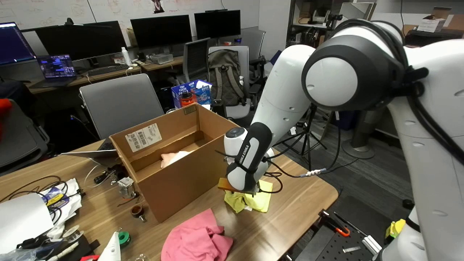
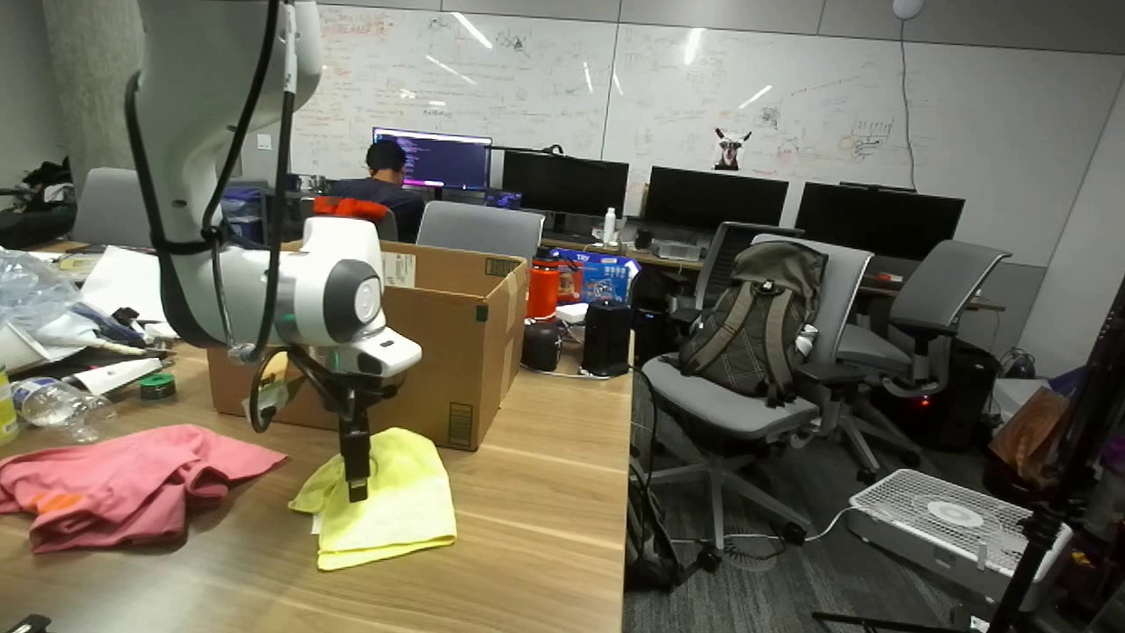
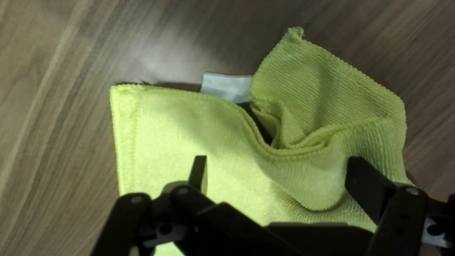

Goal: Put the peach shirt, the green and yellow towels and the pink shirt in the box respectively

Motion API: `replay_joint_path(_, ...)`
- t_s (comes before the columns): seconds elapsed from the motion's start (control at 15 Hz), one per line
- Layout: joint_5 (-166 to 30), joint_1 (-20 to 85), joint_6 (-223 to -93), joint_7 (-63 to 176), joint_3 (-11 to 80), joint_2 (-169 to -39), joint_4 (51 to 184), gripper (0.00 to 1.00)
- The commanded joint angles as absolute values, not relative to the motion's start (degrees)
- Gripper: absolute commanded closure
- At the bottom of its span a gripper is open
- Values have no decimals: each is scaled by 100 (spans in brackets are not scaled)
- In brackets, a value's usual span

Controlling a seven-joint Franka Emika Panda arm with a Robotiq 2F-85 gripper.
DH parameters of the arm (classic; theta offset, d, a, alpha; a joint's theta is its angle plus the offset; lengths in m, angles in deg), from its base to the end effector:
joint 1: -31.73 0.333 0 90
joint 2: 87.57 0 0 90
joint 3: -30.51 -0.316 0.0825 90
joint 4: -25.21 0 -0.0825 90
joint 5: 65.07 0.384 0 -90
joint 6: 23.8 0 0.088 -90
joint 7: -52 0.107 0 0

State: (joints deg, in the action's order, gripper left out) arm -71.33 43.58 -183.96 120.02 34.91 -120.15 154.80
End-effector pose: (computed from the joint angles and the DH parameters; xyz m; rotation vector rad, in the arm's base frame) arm 0.5154 0.0693 0.1051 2.7257 -1.3886 0.0291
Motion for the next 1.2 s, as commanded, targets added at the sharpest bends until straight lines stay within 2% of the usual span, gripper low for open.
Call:
replay_joint_path(0.0, -6829, 4413, -18505, 11678, 3498, -12161, 15314, 0)
replay_joint_path(0.47, -6626, 4427, -18509, 11494, 3506, -12174, 15299, 0)
replay_joint_path(0.53, -6597, 4422, -18520, 11472, 3501, -12173, 15304, 25)
replay_joint_path(0.6, -6579, 4423, -18523, 11453, 3504, -12174, 15305, 26)
replay_joint_path(0.67, -6563, 4418, -18528, 11431, 3499, -12174, 15307, 32)
replay_joint_path(0.87, -6525, 4414, -18571, 11389, 3493, -12182, 15306, 58)
replay_joint_path(1.13, -6455, 4431, -18632, 11355, 3485, -12158, 15341, 88)
